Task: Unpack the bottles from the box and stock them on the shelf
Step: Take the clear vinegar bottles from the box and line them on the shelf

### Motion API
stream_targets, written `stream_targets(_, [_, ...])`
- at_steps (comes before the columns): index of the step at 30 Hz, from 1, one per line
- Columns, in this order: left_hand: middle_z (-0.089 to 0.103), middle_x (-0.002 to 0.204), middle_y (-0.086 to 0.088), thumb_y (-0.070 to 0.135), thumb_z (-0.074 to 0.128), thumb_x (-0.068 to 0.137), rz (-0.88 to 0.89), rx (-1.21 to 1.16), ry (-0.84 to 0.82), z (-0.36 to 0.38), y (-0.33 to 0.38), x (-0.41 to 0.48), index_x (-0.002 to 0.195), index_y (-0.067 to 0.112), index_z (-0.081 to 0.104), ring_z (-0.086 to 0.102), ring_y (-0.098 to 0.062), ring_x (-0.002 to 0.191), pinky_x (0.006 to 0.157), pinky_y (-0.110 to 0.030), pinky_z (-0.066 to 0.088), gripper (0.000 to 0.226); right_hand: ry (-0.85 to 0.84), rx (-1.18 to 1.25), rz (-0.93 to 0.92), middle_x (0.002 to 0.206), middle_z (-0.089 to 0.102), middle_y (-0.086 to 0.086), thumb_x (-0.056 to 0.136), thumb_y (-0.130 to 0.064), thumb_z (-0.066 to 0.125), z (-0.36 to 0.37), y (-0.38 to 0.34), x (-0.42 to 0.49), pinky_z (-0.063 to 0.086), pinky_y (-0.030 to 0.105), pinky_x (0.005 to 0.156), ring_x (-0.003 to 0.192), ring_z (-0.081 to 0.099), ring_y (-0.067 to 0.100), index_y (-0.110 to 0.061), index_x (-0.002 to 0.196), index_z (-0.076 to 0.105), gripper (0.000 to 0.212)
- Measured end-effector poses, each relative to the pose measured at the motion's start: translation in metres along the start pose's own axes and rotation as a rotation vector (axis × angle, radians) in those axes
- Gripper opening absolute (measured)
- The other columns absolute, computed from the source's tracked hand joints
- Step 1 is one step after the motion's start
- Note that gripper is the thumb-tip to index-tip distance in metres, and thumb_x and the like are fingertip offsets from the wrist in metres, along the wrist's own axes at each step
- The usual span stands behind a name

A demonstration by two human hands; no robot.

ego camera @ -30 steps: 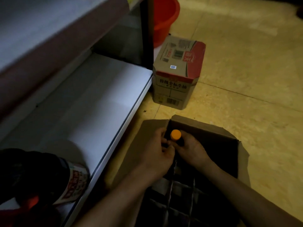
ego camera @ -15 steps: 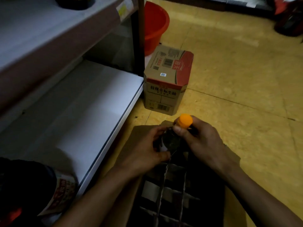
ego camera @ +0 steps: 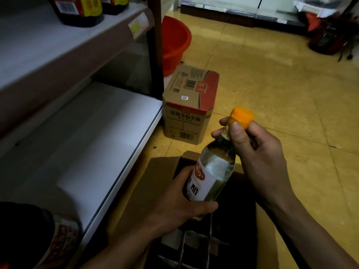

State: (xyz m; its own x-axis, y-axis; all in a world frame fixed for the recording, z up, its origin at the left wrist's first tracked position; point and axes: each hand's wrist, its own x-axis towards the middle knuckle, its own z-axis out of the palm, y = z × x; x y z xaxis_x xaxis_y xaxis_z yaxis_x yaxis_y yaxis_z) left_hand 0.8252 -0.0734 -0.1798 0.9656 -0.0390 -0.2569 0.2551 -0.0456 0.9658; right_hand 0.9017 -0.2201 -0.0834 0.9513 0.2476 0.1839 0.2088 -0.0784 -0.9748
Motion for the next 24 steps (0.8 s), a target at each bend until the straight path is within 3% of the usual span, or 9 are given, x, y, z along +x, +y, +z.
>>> stream_targets(4, [0.068, 0.12, 0.014, 0.011, 0.087, 0.075, -0.031, -0.063, 0.047, -0.001, 0.002, -0.005, 0.128, 0.04, 0.051, 0.068, 0.001, 0.104, 0.078, -0.022, 0.06, 0.071, -0.156, -0.103, 0.121, 0.107, 0.073, -0.019, 0.084, -0.05, 0.058, 0.008, 0.011, -0.008, 0.058, 0.018, 0.076, 0.099, 0.069, -0.004, -0.035, 0.116, 0.06, 0.035])
stream_targets(6, [0.069, 0.114, 0.02, 0.012, 0.086, 0.076, -0.026, -0.083, 0.085, -0.001, 0.008, -0.005, 0.125, 0.042, 0.051, 0.067, 0.009, 0.098, 0.073, -0.015, 0.058, 0.067, -0.213, -0.122, 0.169, 0.104, 0.071, -0.016, 0.087, -0.05, 0.059, 0.015, 0.016, -0.013, 0.059, 0.022, 0.073, 0.095, 0.071, -0.001, -0.033, 0.121, 0.054, 0.039])
stream_targets(9, [0.07, 0.098, 0.035, 0.005, 0.081, 0.08, 0.005, -0.112, 0.104, 0.001, 0.017, -0.005, 0.12, 0.041, 0.051, 0.066, 0.016, 0.09, 0.067, -0.009, 0.054, 0.061, -0.222, -0.13, 0.224, 0.116, 0.066, -0.017, 0.092, -0.04, 0.068, 0.023, 0.02, -0.017, 0.061, 0.022, 0.079, 0.102, 0.069, -0.001, -0.043, 0.136, 0.04, 0.052])
stream_targets(11, [0.072, 0.098, 0.029, 0.003, 0.079, 0.081, 0.01, -0.105, 0.116, 0.004, 0.021, -0.006, 0.118, 0.04, 0.052, 0.067, 0.015, 0.089, 0.066, -0.009, 0.053, 0.059, -0.173, -0.132, 0.244, 0.118, 0.063, -0.022, 0.089, -0.037, 0.073, 0.025, 0.021, -0.019, 0.058, 0.016, 0.076, 0.102, 0.067, -0.007, -0.044, 0.141, 0.037, 0.064])
stream_targets(15, [0.072, 0.118, 0.008, 0.009, 0.083, 0.08, -0.012, -0.124, 0.081, -0.003, 0.027, -0.007, 0.136, 0.031, 0.05, 0.072, -0.002, 0.102, 0.074, -0.017, 0.058, 0.069, -0.065, 0.092, 0.292, 0.116, 0.073, -0.006, 0.071, -0.044, 0.076, 0.024, 0.021, -0.02, 0.062, 0.028, 0.073, 0.099, 0.074, 0.006, -0.031, 0.13, 0.051, 0.065])
stream_targets(20, [0.072, 0.126, -0.003, 0.014, 0.081, 0.084, -0.104, -0.148, -0.124, -0.015, 0.036, -0.01, 0.137, 0.026, 0.055, 0.069, -0.022, 0.117, 0.099, -0.042, 0.056, 0.061, -0.13, 0.407, 0.348, 0.109, 0.077, 0.013, 0.087, -0.032, 0.075, 0.017, 0.014, -0.014, 0.062, 0.05, 0.082, 0.098, 0.076, 0.033, -0.018, 0.131, 0.058, 0.049])
stream_targets(24, [0.071, 0.129, -0.004, 0.013, 0.076, 0.079, -0.139, -0.227, -0.189, -0.022, 0.038, -0.013, 0.137, 0.024, 0.056, 0.067, -0.023, 0.122, 0.107, -0.045, 0.052, 0.063, -0.207, 0.59, 0.363, 0.105, 0.074, 0.017, 0.087, -0.031, 0.06, 0.012, 0.013, -0.008, 0.061, 0.04, 0.074, 0.09, 0.073, 0.029, -0.008, 0.131, 0.06, 0.05])
